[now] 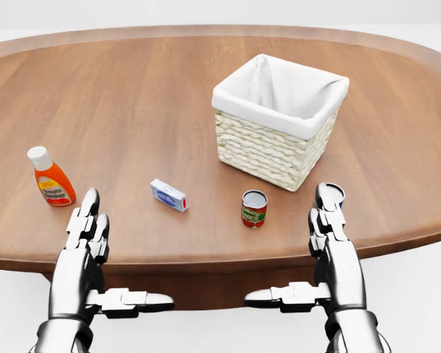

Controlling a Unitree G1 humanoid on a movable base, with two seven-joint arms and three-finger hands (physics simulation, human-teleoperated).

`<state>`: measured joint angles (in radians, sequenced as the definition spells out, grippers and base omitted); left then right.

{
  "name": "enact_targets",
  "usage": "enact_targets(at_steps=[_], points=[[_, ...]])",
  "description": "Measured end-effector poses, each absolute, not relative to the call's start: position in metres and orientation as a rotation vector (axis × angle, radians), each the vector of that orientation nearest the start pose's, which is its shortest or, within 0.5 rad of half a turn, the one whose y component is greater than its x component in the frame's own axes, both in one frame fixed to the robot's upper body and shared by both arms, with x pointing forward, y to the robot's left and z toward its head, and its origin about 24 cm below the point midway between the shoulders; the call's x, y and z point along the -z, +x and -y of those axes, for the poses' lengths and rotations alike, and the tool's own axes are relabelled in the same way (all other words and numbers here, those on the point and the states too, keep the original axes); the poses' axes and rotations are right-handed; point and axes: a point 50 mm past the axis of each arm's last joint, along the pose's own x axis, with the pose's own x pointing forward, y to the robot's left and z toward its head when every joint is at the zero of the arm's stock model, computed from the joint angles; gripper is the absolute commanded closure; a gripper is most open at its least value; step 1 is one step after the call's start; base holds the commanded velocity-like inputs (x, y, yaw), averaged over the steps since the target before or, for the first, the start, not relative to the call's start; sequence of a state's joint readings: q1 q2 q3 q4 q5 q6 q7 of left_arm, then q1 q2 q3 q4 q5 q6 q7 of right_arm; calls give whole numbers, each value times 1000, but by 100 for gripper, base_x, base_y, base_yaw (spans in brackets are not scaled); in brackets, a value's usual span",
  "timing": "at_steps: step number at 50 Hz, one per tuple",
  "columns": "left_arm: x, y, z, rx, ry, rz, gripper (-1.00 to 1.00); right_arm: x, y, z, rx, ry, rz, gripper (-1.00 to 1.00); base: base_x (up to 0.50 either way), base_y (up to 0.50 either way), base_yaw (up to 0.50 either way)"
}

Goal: Pick up the ketchup, and put it in the basket.

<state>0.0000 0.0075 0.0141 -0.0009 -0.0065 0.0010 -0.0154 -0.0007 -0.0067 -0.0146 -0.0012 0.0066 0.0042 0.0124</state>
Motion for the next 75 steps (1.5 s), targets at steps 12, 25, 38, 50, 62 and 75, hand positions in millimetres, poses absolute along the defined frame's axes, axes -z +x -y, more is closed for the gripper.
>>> enact_targets(at_steps=[12, 25, 38, 50, 62, 75], points=[[-42, 253, -158, 4, 1, 1, -100, -41, 254, 158, 7, -1, -5, -100, 0, 0, 0], [-48, 249, -159, 9, -1, 6, -100, -46, 251, 158, 16, -18, 5, -100, 0, 0, 0], [-75, 228, -163, 9, -1, 92, -100, -76, 230, 155, 41, -74, 98, -100, 0, 0, 0], [-87, 218, -166, 9, -4, 142, -100, -85, 224, 154, 51, -87, 138, -100, 0, 0, 0], [-91, 213, -165, 20, -10, 159, -100, -87, 222, 155, 55, -95, 146, -100, 0, 32, 0], [-92, 212, -167, 21, -3, 163, -100, -88, 222, 153, 62, -88, 151, -100, 0, 34, 0]])
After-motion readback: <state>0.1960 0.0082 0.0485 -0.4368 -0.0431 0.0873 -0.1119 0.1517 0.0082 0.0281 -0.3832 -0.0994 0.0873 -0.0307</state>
